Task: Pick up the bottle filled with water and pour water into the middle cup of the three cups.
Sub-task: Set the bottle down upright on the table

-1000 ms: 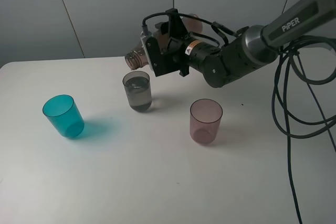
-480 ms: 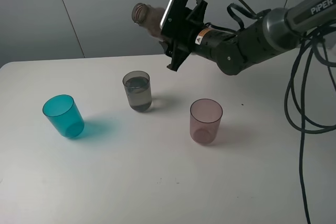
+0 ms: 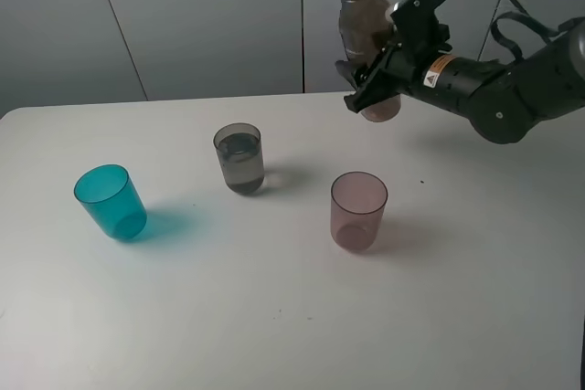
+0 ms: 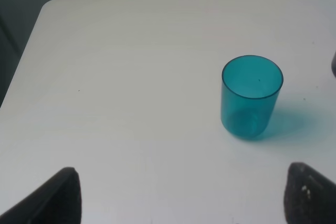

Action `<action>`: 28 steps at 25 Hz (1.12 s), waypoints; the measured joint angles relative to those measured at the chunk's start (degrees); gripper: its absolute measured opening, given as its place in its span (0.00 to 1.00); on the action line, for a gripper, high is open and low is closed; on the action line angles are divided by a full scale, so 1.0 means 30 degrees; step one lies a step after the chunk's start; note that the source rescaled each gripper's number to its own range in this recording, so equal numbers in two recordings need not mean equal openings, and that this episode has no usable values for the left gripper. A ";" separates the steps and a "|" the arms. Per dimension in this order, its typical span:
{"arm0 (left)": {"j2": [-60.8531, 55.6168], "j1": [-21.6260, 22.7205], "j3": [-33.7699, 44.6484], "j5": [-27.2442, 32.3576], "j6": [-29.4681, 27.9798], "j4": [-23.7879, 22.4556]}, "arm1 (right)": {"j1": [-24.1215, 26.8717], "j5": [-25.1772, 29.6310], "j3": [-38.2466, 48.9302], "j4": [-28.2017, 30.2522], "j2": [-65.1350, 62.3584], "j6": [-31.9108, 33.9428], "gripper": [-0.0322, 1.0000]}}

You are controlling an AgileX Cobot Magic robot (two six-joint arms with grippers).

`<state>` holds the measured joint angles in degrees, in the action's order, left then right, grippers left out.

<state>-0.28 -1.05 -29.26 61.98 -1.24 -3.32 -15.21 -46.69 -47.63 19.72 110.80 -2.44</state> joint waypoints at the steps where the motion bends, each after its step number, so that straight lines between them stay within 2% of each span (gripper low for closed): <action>1: 0.0000 0.0000 0.0000 0.0000 0.0000 -0.0040 | 0.0394 -0.0317 0.0233 0.0128 -0.0027 0.0814 0.04; 5: 0.0000 0.0000 0.0000 0.0000 0.0000 -0.0050 | 0.1713 -0.2085 0.1268 0.0728 -0.0027 0.2774 0.04; 11: 0.0000 0.0000 0.0000 0.0000 0.0000 -0.0090 | 0.3576 -0.3175 0.1668 0.2246 0.0203 0.3570 0.04; 15: 0.0000 0.0000 0.0000 0.0000 0.0000 -0.0133 | 0.4263 -0.4710 0.1668 0.2570 0.1238 0.3785 0.04; 21: 0.0000 0.0000 0.0000 0.0000 0.0000 -0.0133 | 0.4451 -0.6733 0.1668 0.2161 0.3257 0.3820 0.04; 28: 0.0000 0.0000 0.0000 0.0000 -0.0027 -0.0133 | 0.4493 -0.7165 0.1668 0.1381 0.4523 0.3324 0.04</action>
<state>-0.28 -1.05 -29.26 61.98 -1.32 -3.72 -1.73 -68.18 -42.63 23.86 124.36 7.53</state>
